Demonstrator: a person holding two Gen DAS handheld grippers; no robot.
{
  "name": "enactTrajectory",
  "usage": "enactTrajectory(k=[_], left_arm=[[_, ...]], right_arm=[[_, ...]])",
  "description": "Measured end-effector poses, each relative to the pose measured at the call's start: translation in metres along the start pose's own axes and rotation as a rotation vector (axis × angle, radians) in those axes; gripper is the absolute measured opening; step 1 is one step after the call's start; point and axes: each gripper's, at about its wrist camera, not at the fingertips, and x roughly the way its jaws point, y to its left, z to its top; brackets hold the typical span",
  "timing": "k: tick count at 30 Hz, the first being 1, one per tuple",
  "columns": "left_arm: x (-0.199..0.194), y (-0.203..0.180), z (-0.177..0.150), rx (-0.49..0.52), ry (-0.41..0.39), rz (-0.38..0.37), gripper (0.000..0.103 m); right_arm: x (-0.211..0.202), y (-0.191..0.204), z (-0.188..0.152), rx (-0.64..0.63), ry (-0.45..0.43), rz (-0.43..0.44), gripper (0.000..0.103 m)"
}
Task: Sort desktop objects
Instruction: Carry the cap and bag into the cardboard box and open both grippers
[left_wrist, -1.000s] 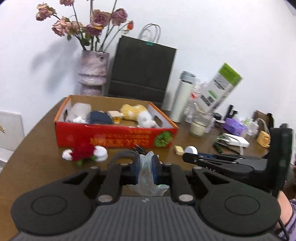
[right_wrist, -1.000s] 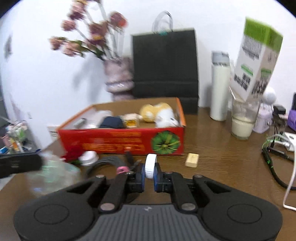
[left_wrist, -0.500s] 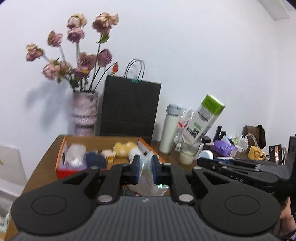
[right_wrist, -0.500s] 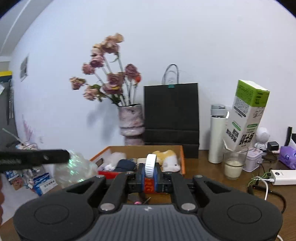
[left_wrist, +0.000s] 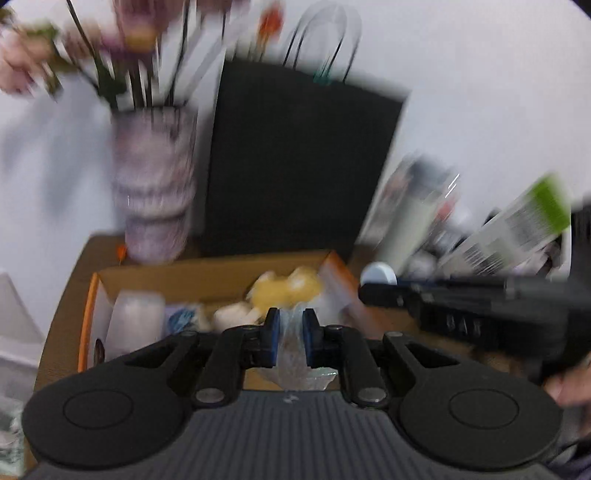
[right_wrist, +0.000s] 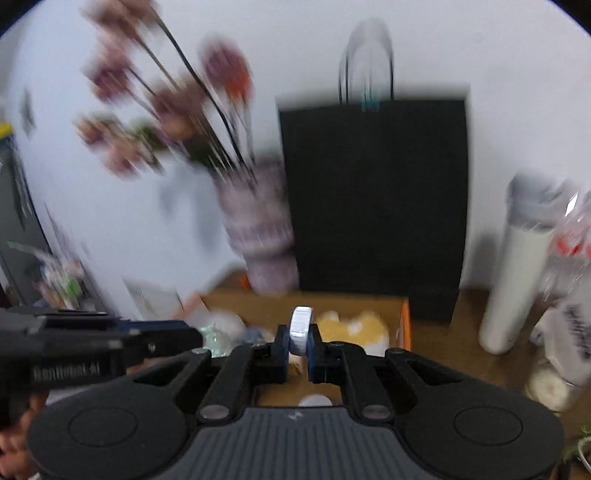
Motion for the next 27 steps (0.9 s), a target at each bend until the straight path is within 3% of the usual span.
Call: enactTrajectory(k=[5, 6, 8, 11, 12, 14, 17, 19, 22, 24, 27], left_arm=[[0.084, 0.023, -0.004, -0.031, 0.21, 0.074, 0.014], [0.093, 0.023, -0.005, -0.03, 0.222, 0.075, 0.014], [0.1, 0.026, -0.005, -0.036, 0.201, 0.135, 0.027], [0.101, 0.032, -0.002, -0.078, 0.218, 0.109, 0.034], [0.098, 0.034, 0.0, -0.096, 0.219, 0.096, 0.04], [0.089, 0.034, 0.004, -0.101, 0.204, 0.089, 0.048], [0.074, 0.03, 0.014, -0.087, 0.197, 0.138, 0.059], [0.06, 0.027, 0.016, -0.074, 0.195, 0.185, 0.094], [0.042, 0.019, 0.01, -0.029, 0.218, 0.261, 0.098], [0.029, 0.017, 0.004, -0.028, 0.242, 0.299, 0.103], [0.008, 0.022, -0.007, -0.053, 0.246, 0.349, 0.103]], right_arm=[[0.106, -0.013, 0.008, 0.015, 0.29, 0.008, 0.009], [0.12, -0.012, 0.006, 0.002, 0.328, -0.011, 0.009], [0.136, -0.011, 0.002, -0.019, 0.348, -0.072, 0.01], [0.146, -0.024, 0.003, 0.034, 0.393, -0.105, 0.016], [0.146, -0.029, 0.002, 0.05, 0.409, -0.1, 0.022], [0.139, -0.037, 0.004, 0.083, 0.401, -0.081, 0.027], [0.122, -0.035, 0.013, 0.105, 0.37, -0.074, 0.037], [0.104, -0.029, 0.018, 0.086, 0.345, -0.09, 0.041], [0.079, -0.017, 0.02, 0.041, 0.338, -0.13, 0.053], [0.066, -0.009, 0.019, 0.007, 0.319, -0.161, 0.079], [0.047, 0.0, 0.008, -0.011, 0.307, -0.204, 0.084]])
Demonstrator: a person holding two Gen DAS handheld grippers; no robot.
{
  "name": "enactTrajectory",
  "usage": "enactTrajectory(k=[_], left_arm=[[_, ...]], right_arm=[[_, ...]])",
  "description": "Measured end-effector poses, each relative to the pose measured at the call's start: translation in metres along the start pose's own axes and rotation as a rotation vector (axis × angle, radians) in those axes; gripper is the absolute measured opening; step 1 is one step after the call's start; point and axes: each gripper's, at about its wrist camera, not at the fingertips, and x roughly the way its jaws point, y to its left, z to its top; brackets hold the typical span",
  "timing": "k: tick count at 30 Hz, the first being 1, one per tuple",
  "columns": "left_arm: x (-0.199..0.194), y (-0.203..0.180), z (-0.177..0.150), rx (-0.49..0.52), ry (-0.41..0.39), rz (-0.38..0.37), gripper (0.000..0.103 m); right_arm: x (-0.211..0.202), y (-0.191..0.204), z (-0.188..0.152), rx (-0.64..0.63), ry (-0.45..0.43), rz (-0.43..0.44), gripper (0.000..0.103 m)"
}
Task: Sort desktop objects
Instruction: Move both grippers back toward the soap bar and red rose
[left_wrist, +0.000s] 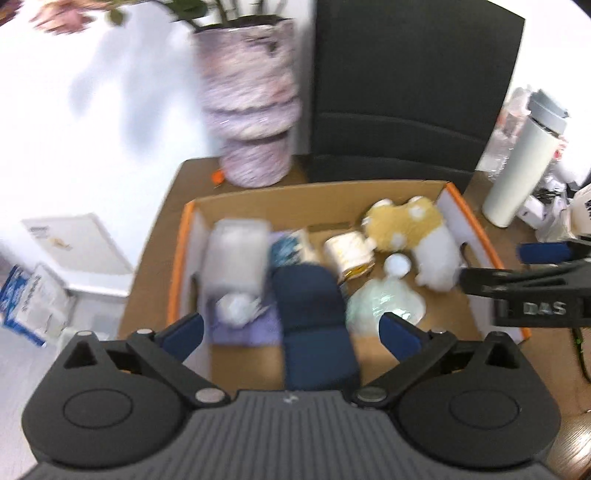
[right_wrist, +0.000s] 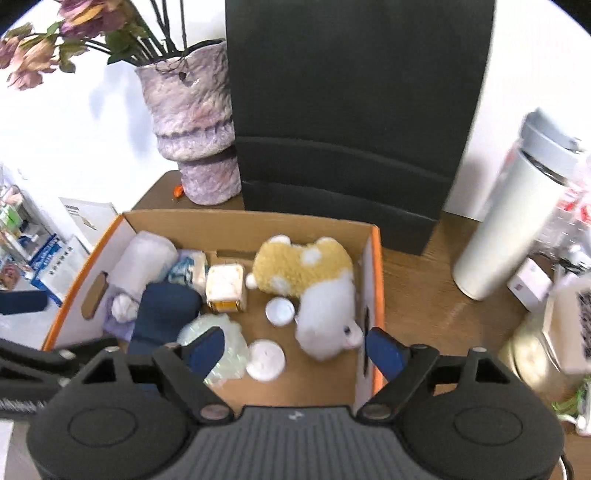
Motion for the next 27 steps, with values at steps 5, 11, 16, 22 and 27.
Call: enactTrajectory(k=[5, 11, 16, 22, 27], left_arm=[[-0.014, 0.015, -0.025, -0.059, 0.002, 0.063, 0.103], [-0.045, 0.01, -0.075, 0.026, -0.057, 0.038, 0.103], [-0.078, 0.001, -0.144, 0.084, -0.212, 0.025, 0.103], [-0.102, -0.01, -0.206, 0.032, -0.365, 0.061, 0.103], [-0.113, -0.013, -0.251, -0.011, -0.458, 0.075, 0.103]], right_arm=[[-0.036, 0.005, -0.04, 0.023, -0.094, 0.001, 0.089], [-0.068, 0.011, -0.103, 0.06, -0.169, 0.042, 0.09], [-0.085, 0.015, -0.175, 0.093, -0.228, 0.089, 0.09], [-0.091, 0.022, -0.238, 0.093, -0.314, 0.065, 0.09], [-0.102, 0.025, -0.276, 0.076, -0.358, 0.043, 0.09]])
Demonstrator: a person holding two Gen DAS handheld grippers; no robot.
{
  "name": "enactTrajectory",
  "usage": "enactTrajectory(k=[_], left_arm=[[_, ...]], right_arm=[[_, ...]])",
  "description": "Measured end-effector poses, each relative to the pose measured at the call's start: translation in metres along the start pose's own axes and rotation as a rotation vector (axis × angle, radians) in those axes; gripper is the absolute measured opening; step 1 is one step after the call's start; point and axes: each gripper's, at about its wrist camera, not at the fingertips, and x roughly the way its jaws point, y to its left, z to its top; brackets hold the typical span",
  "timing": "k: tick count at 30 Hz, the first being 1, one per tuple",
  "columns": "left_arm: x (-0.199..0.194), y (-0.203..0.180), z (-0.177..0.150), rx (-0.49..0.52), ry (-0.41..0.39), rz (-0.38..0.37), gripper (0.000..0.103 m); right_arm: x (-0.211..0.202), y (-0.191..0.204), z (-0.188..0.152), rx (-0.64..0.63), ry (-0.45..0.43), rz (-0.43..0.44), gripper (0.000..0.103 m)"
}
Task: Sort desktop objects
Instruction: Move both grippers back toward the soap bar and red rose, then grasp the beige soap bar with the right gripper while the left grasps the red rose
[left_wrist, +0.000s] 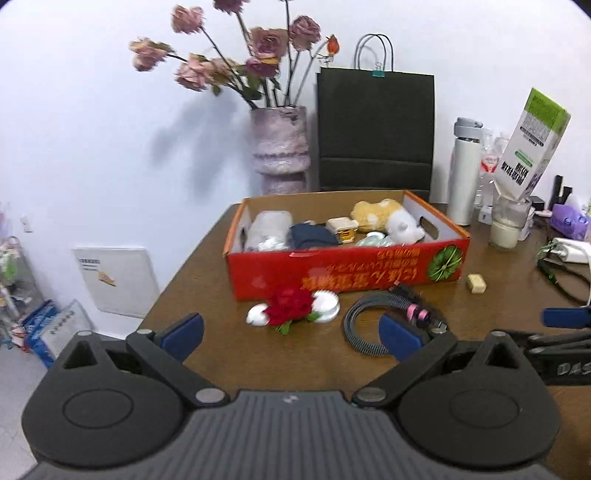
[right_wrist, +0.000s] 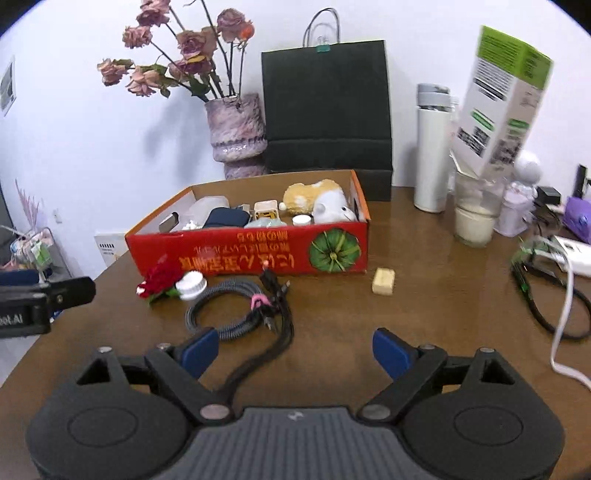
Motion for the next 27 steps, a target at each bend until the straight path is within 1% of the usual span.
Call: enactTrajectory(k=[2, 4, 6, 7, 9, 12, 13, 16, 18, 20, 23, 25, 27], left_arm=[[-0.009, 0.0, -0.017, -0.001, -0.001, 0.012, 0.103], [-0.014, 0.005, -0.035, -0.04, 0.013, -0.007, 0.103], [-0.016, 0.011, -0.049, -0.09, 0.047, -0.031, 0.103], [-0.018, 0.013, -0.055, -0.1, 0.06, -0.046, 0.103], [-0.019, 0.016, -0.062, -0.09, 0.073, -0.049, 0.103], [-0.022, 0.016, -0.067, -0.053, 0.073, -0.006, 0.103], [-0.024, 0.017, -0.068, -0.05, 0.065, 0.003, 0.103], [-0.027, 0.017, -0.074, -0.056, 0.042, -0.004, 0.103], [-0.026, 0.014, -0.081, -0.041, 0.043, 0.003, 0.103], [-0.021, 0.014, -0.086, -0.032, 0.057, -0.013, 0.103], [-0.008, 0.023, -0.079, -0.062, 0.084, -0.069, 0.103], [0.005, 0.031, -0.066, -0.099, 0.074, -0.111, 0.103], [0.02, 0.038, -0.048, -0.123, 0.065, -0.119, 0.103]], right_arm=[[-0.01, -0.002, -0.011, 0.005, -0.009, 0.009, 0.09], [-0.019, -0.001, -0.025, 0.0, -0.01, 0.003, 0.09], [-0.023, 0.004, -0.035, -0.028, 0.011, -0.002, 0.09], [-0.024, 0.008, -0.039, -0.047, 0.022, -0.008, 0.09], [-0.026, 0.014, -0.045, -0.078, 0.029, -0.021, 0.09], [-0.026, 0.023, -0.052, -0.097, 0.041, -0.041, 0.09], [-0.026, 0.026, -0.054, -0.102, 0.041, -0.037, 0.09], [-0.028, 0.037, -0.061, -0.144, 0.043, -0.003, 0.09], [-0.03, 0.042, -0.064, -0.173, 0.028, 0.009, 0.09], [-0.03, 0.041, -0.063, -0.183, 0.007, 0.023, 0.09], [-0.023, 0.033, -0.05, -0.169, -0.007, 0.01, 0.09], [-0.015, 0.023, -0.035, -0.158, -0.028, -0.028, 0.09], [-0.002, 0.009, -0.017, -0.136, -0.043, -0.075, 0.09]])
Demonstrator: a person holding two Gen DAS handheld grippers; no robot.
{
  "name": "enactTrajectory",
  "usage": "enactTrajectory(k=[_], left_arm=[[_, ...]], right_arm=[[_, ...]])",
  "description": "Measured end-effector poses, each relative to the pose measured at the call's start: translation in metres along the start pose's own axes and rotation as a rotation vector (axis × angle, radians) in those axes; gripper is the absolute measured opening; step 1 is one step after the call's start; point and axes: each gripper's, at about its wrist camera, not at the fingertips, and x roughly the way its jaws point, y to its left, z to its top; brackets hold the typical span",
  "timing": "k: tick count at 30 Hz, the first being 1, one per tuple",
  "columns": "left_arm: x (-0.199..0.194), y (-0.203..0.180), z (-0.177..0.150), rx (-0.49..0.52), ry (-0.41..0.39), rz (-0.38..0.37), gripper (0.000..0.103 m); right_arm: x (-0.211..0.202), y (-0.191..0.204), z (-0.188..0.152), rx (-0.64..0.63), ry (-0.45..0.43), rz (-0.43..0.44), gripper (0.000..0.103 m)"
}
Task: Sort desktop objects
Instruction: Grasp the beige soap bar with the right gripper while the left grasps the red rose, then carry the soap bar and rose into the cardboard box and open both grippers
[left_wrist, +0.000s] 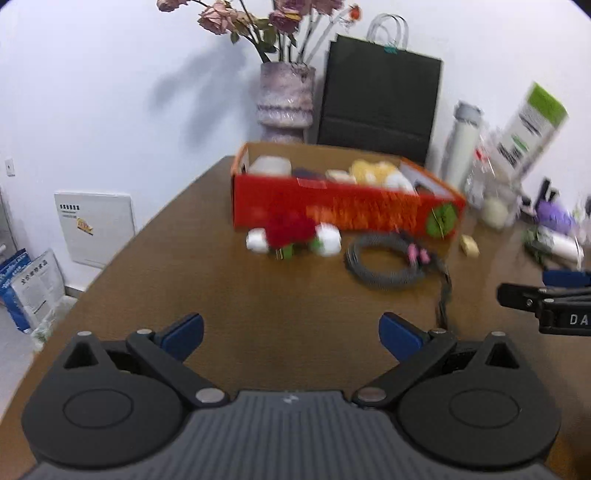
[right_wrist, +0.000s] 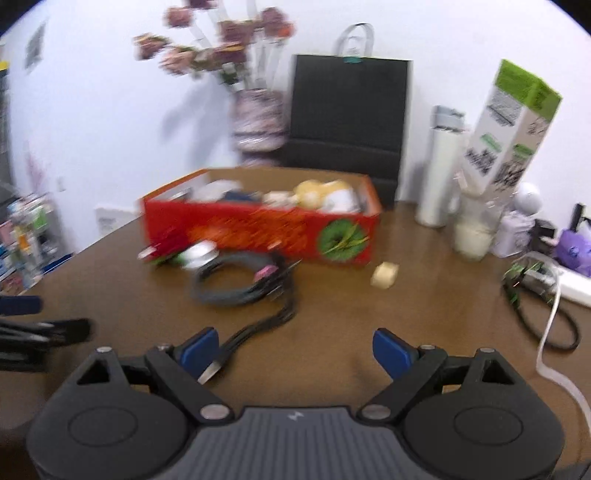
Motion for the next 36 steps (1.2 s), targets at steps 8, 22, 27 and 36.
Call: enactTrajectory(k=[8, 22, 27, 36], left_arm=[[0.091, 0.006, 0.077, 0.078, 0.006, -0.074, 0.102], [0.148, 0.01, 0.072, 0.047, 0.079, -0.11, 0.049], [0.135, 0.005, 0.066, 0.085, 0.031, -0.11, 0.036], [0.069, -0.006, 0.07, 0.066, -0.128, -0.114, 0.033]], right_arm=[[0.092, -0.06, 0.052, 0.133, -0.011, -0.147, 0.072], [0.154, -0.072, 0.046, 0.158, 0.116, -0.143, 0.042], [0.148, -0.066, 0.043, 0.136, 0.093, -0.134, 0.02], [0.088, -0.053, 0.049, 0.173, -0.043, -0.085, 0.02]])
